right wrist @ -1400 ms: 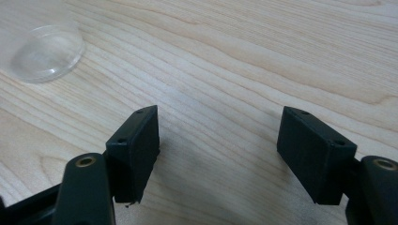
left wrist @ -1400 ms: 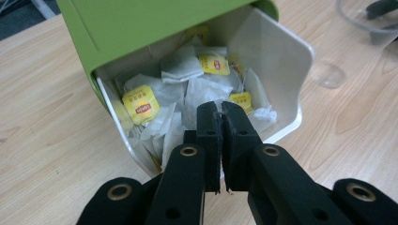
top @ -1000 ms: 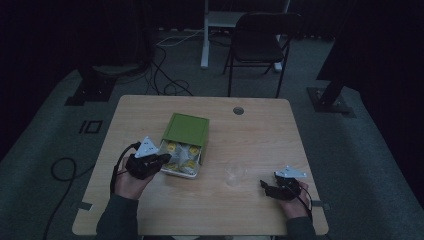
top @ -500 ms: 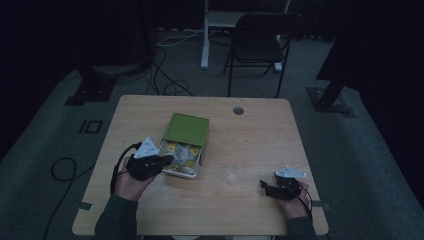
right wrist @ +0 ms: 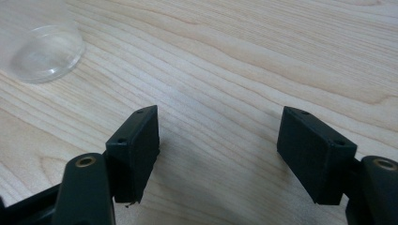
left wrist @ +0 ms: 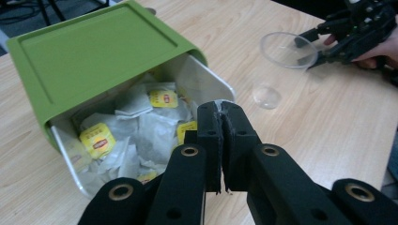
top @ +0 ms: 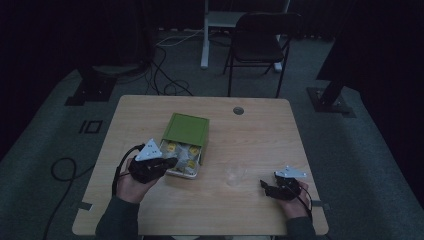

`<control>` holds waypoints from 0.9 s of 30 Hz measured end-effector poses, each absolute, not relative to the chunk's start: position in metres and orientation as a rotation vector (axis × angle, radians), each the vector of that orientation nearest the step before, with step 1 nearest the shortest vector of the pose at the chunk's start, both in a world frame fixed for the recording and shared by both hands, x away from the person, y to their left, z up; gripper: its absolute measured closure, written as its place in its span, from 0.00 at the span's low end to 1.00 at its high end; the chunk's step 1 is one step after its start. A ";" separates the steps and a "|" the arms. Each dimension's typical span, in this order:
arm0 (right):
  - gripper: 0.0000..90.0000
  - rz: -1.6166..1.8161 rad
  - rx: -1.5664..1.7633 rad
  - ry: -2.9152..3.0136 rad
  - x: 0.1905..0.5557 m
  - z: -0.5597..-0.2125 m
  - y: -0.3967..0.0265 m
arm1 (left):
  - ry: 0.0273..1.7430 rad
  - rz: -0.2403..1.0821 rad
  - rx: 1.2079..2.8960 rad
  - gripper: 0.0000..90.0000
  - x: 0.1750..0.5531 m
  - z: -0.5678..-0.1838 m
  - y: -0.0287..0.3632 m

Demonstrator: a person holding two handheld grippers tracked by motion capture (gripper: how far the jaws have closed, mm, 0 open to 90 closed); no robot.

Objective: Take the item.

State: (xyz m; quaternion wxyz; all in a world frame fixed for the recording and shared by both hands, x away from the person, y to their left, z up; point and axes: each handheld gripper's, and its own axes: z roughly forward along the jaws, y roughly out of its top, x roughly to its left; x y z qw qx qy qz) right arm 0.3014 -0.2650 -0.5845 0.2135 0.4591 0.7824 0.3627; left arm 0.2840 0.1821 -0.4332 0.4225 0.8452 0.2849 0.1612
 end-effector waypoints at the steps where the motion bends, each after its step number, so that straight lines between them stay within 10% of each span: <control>1: 0.33 1.007 1.274 2.171 0.301 -0.584 -0.265 | 0.713 0.404 2.116 0.98 0.284 -0.433 0.182; 27: 0.33 1.007 1.274 2.171 0.301 -0.584 -0.265 | 0.630 0.361 2.134 0.98 0.278 -0.422 0.158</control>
